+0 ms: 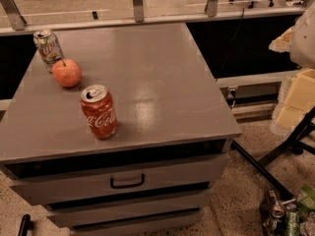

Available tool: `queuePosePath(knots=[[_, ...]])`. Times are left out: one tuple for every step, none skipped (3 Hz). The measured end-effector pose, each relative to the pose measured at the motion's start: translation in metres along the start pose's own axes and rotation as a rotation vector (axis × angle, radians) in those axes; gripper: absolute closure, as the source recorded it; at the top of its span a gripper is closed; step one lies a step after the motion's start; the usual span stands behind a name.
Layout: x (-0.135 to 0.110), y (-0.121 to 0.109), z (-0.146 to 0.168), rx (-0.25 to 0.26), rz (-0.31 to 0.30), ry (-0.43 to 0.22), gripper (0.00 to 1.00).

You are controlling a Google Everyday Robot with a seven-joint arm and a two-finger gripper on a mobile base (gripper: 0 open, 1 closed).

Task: Knock coke can over

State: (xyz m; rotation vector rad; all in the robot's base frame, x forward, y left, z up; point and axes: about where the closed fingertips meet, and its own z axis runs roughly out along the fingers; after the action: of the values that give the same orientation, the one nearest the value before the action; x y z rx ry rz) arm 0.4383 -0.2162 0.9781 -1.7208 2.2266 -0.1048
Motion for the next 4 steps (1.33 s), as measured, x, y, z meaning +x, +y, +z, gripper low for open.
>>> queuePosePath(knots=[[0.0, 0.0, 0.0, 0.0, 0.0, 0.0, 0.0], [-0.006, -0.004, 0.001, 0.004, -0.004, -0.036, 0.0], [-0.043, -0.029, 0.041, -0.037, -0.035, -0.197, 0.0], [-0.12, -0.049, 0.105, -0.083, -0.09, -0.337, 0.0]])
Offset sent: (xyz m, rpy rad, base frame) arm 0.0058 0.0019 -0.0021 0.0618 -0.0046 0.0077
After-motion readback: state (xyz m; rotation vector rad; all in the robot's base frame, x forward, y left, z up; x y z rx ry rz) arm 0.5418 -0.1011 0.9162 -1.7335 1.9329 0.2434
